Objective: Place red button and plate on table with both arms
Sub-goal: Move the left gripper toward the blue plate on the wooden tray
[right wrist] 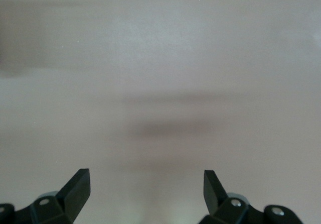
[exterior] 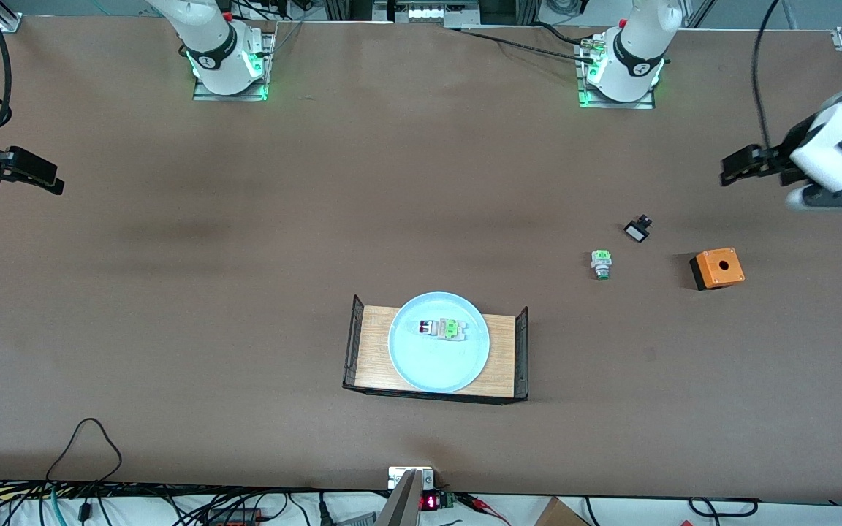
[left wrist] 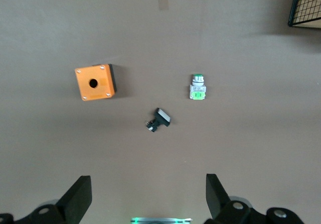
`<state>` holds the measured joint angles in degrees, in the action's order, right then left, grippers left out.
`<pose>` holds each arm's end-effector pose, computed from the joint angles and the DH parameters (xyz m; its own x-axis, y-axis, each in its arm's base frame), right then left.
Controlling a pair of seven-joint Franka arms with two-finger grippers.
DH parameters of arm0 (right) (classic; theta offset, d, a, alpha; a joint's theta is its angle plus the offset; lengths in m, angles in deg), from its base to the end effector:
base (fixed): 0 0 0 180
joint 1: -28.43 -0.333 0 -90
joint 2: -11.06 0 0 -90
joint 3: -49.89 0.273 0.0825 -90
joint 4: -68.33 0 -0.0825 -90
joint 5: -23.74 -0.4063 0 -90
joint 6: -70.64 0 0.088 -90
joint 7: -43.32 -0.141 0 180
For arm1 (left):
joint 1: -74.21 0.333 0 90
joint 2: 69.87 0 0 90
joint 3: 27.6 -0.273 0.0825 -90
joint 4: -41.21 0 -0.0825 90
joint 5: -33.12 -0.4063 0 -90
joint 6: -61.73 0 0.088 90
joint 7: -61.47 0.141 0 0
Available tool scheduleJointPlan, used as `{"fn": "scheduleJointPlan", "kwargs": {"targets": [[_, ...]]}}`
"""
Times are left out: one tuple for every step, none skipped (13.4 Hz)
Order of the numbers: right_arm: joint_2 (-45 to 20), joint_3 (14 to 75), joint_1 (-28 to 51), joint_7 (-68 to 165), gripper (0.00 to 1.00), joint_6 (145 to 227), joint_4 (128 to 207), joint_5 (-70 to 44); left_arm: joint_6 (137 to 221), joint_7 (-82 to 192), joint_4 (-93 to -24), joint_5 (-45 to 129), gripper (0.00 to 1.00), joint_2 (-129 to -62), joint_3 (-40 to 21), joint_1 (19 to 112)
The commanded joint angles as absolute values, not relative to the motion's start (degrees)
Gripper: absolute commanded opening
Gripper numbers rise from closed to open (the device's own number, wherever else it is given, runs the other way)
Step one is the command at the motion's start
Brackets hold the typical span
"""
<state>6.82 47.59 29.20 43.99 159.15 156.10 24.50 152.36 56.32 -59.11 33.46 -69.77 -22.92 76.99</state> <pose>0.5897 -0.0329 0.5213 0.9972 -0.0422 -0.0612 -0.0413 -0.9990 0.0155 0.5595 -0.0194 0.4616 0.9844 0.0572 -0.1664 0.0565 -0.9984 -0.0093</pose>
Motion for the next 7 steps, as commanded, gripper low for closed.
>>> {"fn": "scheduleJointPlan", "kwargs": {"targets": [[7.7,47.8,29.7,44.3,1.00,159.3,156.8,24.4,151.5,45.2,-55.8,32.1,1.00,-74.1,-19.4,76.9],[7.7,47.8,29.7,44.3,1.00,159.3,156.8,24.4,151.5,40.7,-53.9,32.1,1.00,-76.4,-17.7,76.9],[7.7,47.8,29.7,44.3,1.00,159.3,156.8,24.4,151.5,35.4,-51.7,32.1,1.00,-78.7,-15.8,76.9],[7.7,47.8,29.7,44.3,1.00,159.4,156.8,24.4,151.5,29.3,-49.2,32.2,1.00,-81.2,-14.3,76.7],[7.7,47.8,29.7,44.3,1.00,159.4,156.8,24.4,151.5,22.8,-46.4,32.2,1.00,-83.8,-13.5,75.5],[7.7,47.8,29.7,44.3,1.00,159.3,156.8,24.4,151.5,16.4,-44.0,32.2,1.00,-86.1,-13.5,73.5],[7.7,47.8,29.7,44.3,1.00,159.3,156.8,24.4,151.5,9.2,-41.6,32.2,1.00,-88.9,-13.5,71.3]]}}
